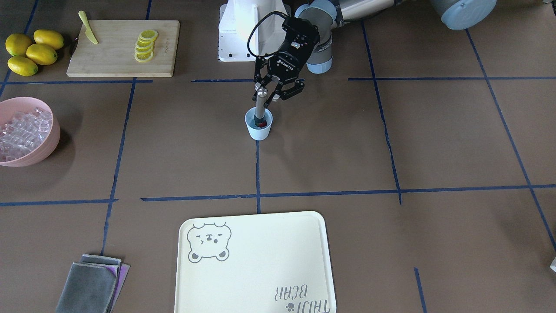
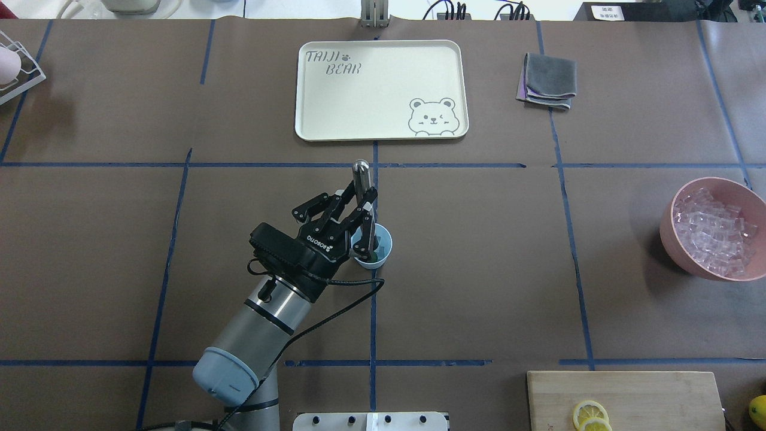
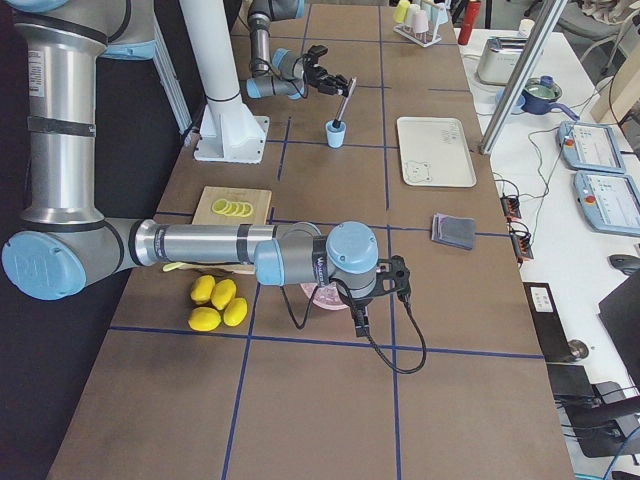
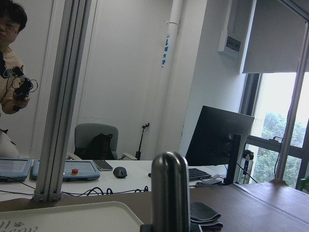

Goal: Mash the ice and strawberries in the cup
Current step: 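Press the metal rod down into the cup contents with the left gripper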

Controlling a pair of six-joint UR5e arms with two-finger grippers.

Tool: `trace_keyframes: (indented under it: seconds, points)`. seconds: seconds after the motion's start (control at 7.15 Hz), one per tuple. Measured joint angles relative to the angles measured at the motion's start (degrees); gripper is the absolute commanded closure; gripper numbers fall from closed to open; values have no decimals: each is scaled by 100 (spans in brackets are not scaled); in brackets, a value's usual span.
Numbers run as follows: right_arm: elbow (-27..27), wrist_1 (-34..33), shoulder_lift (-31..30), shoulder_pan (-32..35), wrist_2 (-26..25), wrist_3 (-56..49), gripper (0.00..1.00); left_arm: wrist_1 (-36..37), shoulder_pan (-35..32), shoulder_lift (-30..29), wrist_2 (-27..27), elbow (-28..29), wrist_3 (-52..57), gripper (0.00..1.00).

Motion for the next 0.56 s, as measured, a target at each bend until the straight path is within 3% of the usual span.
trace_keyframes:
  seconds: [0.56]
  points:
    - [-6, 0, 3, 0, 0, 4, 1, -3, 0, -14, 98, 221, -11, 100]
